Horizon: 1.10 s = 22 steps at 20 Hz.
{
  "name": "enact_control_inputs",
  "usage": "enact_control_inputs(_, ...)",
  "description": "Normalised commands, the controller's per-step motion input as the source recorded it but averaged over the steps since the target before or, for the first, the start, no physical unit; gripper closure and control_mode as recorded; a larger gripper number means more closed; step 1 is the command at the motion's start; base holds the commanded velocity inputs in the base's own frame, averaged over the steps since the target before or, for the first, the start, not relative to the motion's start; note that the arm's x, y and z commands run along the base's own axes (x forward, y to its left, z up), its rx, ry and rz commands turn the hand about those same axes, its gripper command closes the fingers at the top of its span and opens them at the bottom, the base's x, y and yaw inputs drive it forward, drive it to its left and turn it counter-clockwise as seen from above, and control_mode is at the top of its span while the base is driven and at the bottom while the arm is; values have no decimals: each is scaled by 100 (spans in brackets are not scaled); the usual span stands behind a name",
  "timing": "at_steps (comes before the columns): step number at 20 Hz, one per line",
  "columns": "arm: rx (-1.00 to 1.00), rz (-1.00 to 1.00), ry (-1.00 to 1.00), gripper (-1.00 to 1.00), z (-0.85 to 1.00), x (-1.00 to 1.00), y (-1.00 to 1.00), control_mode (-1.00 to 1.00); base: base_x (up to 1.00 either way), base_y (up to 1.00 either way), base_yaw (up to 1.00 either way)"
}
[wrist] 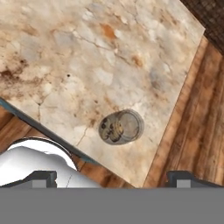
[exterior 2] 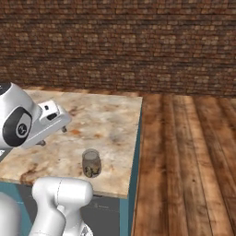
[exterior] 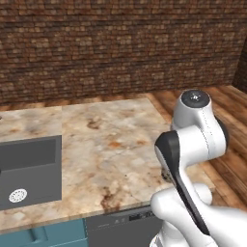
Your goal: Pick the jar and jar from the dining table and place them in the open cabinet. Close the cabinet after placing the objects.
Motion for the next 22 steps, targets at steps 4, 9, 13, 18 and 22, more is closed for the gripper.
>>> enact_control_inputs(4,7,0,0,-100,-9,5,-12,-100,0,0,0)
enact_control_inputs(9,6,0,0,-100,-10,4,-12,-100,0,0,0)
enact_control_inputs(13,5,0,0,-100,-9,17,-3,-100,0,0,0)
enact_control_inputs(18,2,0,0,-100,-6,27,0,-100,0,0,0)
enact_control_inputs(22,0,1,2,-100,-13,23,0,-100,0,0,0)
